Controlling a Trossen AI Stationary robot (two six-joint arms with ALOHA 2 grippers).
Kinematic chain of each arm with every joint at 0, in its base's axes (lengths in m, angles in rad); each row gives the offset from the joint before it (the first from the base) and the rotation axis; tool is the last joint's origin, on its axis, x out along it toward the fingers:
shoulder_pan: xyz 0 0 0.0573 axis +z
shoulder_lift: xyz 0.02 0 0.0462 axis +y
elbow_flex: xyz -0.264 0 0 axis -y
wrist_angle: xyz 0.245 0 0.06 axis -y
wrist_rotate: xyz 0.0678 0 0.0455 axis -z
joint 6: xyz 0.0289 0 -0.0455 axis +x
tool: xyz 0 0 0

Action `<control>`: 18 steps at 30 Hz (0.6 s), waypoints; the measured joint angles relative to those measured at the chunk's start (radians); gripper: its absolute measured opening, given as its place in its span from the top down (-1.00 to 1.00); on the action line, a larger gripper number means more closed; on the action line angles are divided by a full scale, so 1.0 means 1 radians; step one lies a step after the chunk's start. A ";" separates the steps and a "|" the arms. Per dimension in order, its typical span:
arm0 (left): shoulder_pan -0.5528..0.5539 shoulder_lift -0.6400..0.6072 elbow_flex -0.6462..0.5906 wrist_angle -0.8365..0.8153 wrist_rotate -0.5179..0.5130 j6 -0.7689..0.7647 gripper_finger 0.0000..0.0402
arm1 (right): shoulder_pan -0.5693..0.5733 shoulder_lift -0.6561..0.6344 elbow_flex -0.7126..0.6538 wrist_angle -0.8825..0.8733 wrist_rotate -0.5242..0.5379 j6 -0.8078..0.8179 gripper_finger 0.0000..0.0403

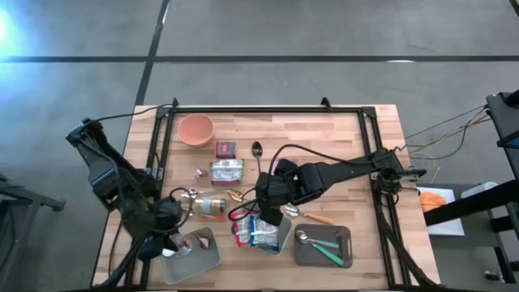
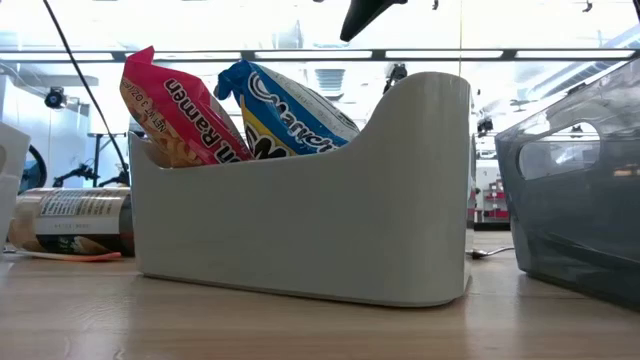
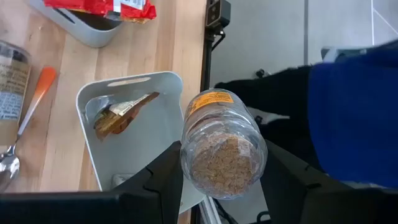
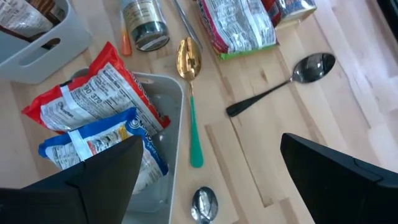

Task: Pick & Place Food Item
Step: Put the right brown seasoning bottle into the left gray bin

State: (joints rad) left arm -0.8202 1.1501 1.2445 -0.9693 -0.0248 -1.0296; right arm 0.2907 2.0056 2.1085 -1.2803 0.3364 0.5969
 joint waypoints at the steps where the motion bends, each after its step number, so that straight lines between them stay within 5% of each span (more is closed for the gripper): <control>1: -0.026 0.005 -0.002 -0.001 -0.022 -0.028 0.18 | 0.002 0.000 -0.006 0.000 0.000 0.009 -0.88; 18: -0.115 0.259 0.003 -0.042 -0.034 -0.079 0.18 | 0.061 0.000 -0.186 0.030 0.001 0.115 -0.88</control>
State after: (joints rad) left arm -0.9349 1.4094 1.2476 -1.0115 -0.0584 -1.1090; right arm 0.3518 2.0056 1.9226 -1.2504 0.3372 0.7115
